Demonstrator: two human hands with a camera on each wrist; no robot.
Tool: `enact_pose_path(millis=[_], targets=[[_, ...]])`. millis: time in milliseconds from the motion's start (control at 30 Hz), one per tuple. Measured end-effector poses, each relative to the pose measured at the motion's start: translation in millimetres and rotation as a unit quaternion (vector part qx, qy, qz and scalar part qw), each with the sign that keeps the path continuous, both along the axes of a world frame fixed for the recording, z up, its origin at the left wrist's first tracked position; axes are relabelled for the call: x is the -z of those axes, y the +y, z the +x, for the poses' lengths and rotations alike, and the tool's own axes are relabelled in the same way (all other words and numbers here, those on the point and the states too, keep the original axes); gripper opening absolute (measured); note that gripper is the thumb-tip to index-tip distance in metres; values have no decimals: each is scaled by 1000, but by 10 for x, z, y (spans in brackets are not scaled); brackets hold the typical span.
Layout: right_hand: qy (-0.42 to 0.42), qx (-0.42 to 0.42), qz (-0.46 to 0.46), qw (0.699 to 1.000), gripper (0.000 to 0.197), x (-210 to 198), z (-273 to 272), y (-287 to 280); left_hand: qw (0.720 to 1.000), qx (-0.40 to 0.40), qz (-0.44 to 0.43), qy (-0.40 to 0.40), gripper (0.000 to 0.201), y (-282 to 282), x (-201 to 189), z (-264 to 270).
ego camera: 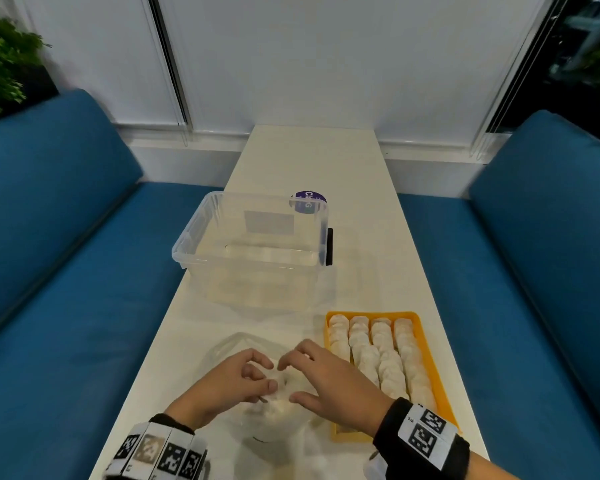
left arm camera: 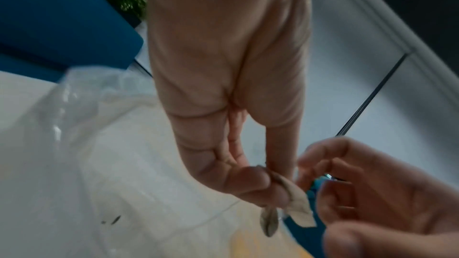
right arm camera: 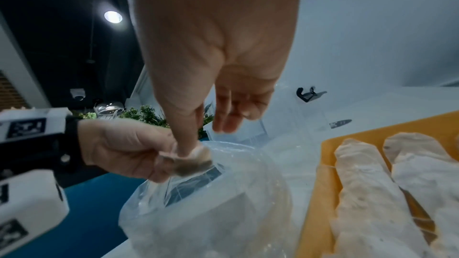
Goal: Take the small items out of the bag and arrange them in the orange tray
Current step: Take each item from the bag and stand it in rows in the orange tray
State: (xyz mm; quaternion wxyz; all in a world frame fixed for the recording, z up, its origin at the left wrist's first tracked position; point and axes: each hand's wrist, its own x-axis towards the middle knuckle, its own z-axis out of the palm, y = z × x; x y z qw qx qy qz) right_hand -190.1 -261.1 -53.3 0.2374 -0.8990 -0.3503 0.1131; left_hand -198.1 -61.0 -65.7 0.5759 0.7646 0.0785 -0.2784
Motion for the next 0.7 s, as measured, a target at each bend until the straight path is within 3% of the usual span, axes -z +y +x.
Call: enact_pose_path(millis=[167, 267, 333, 400, 467, 533, 700], targets=[[-44, -15, 75, 996, 31, 2, -14, 39, 998, -3, -57, -2, 19, -80, -152, -69], [-30, 8, 121, 992, 28, 29, -23, 42, 998, 9, -64, -5, 10, -123, -204, -118], [1, 57, 160, 985, 23, 12, -18, 20, 999, -1, -52, -9, 24, -138, -237, -159], [43, 109, 199, 973, 14, -31, -6, -10, 999, -6, 18, -38, 41, -157, -246, -192], [99, 149, 243, 953, 4, -66, 8, -49, 993, 17, 69, -99, 32, -233, -269, -244], [149, 169, 279, 933, 12, -83, 17, -92, 984, 36, 78, -158, 19, -327, -260, -270], [220, 183, 321, 903, 12, -160, 19, -281, 977, 30, 82, -195, 36, -460, -228, -285]])
